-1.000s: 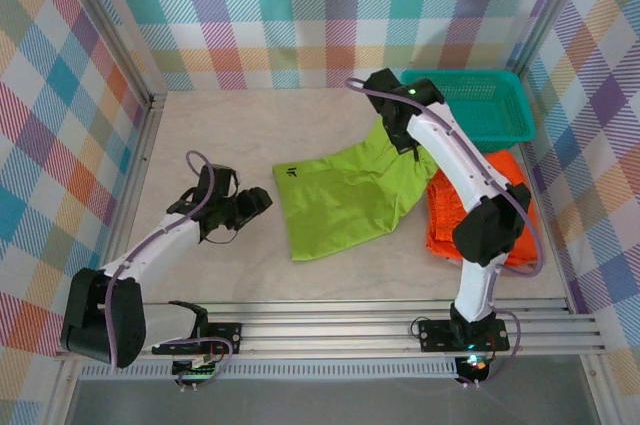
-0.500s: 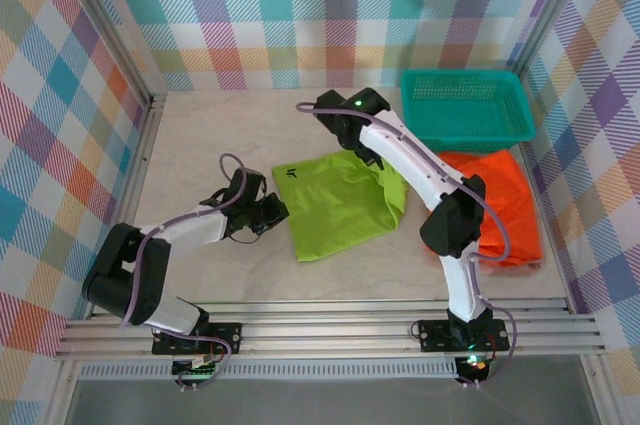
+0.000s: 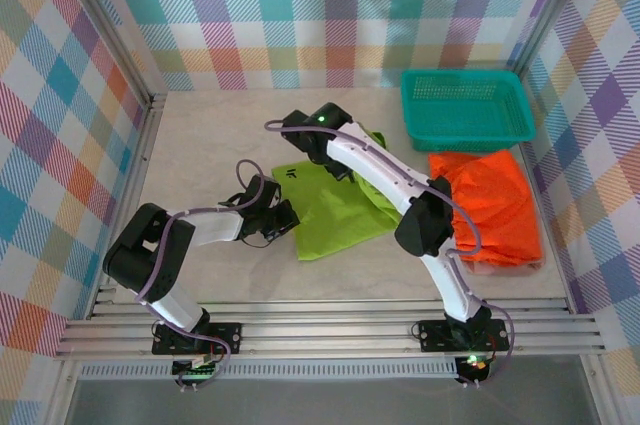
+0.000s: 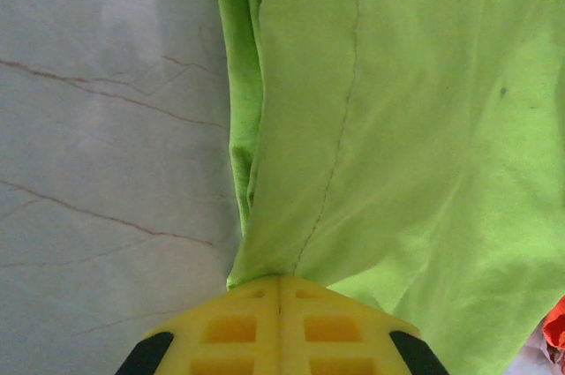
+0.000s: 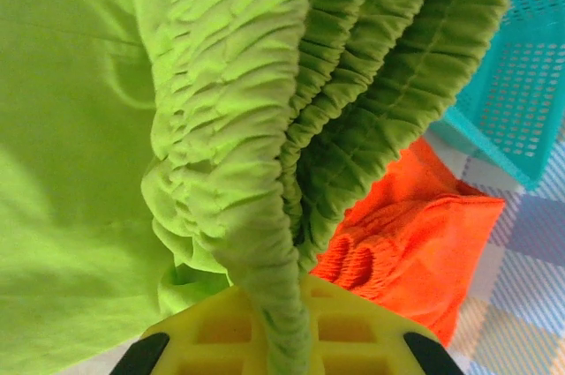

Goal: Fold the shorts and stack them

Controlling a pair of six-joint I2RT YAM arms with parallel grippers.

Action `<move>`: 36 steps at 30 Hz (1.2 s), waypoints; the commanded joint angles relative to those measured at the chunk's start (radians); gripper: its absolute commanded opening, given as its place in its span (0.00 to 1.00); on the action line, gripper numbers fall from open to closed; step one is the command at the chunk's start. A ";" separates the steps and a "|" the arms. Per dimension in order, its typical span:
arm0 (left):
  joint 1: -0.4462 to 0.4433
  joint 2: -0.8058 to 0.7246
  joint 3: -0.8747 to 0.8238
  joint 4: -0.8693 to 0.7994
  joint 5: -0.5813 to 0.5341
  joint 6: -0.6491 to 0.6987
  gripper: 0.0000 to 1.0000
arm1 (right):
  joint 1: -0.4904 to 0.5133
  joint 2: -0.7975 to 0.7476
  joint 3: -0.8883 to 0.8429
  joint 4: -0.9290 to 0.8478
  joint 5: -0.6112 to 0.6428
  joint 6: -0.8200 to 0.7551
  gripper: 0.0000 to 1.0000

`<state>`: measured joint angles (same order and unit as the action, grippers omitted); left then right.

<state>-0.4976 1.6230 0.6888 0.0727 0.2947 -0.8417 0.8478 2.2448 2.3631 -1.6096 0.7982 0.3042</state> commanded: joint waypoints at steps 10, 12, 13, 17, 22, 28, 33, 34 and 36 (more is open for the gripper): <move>-0.027 0.033 -0.022 0.002 -0.031 -0.007 0.00 | 0.055 0.083 0.062 0.060 -0.278 0.121 0.00; -0.030 0.035 -0.023 0.006 -0.031 -0.008 0.00 | 0.060 0.094 0.064 0.072 -0.312 0.130 0.00; -0.031 0.038 -0.022 0.007 -0.031 -0.009 0.00 | 0.062 0.100 0.062 0.081 -0.328 0.133 0.00; -0.035 0.044 -0.022 0.013 -0.031 -0.011 0.00 | 0.066 0.113 0.057 0.111 -0.397 0.150 0.00; -0.039 0.052 -0.018 0.016 -0.033 -0.012 0.00 | 0.069 0.117 0.020 0.174 -0.499 0.166 0.00; -0.039 0.043 -0.020 0.013 -0.037 -0.014 0.02 | 0.068 0.129 -0.039 0.238 -0.567 0.180 0.04; -0.039 -0.008 -0.030 -0.016 -0.071 -0.019 0.08 | 0.061 0.141 -0.068 0.280 -0.647 0.182 0.09; -0.039 -0.035 -0.036 -0.030 -0.092 -0.020 0.12 | 0.056 0.139 -0.078 0.293 -0.676 0.185 0.09; -0.038 -0.104 -0.045 -0.089 -0.150 -0.019 0.19 | 0.043 0.131 -0.097 0.317 -0.726 0.189 0.11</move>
<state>-0.5282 1.5986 0.6697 0.0986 0.2317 -0.8520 0.9009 2.3692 2.2879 -1.3380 0.1898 0.4660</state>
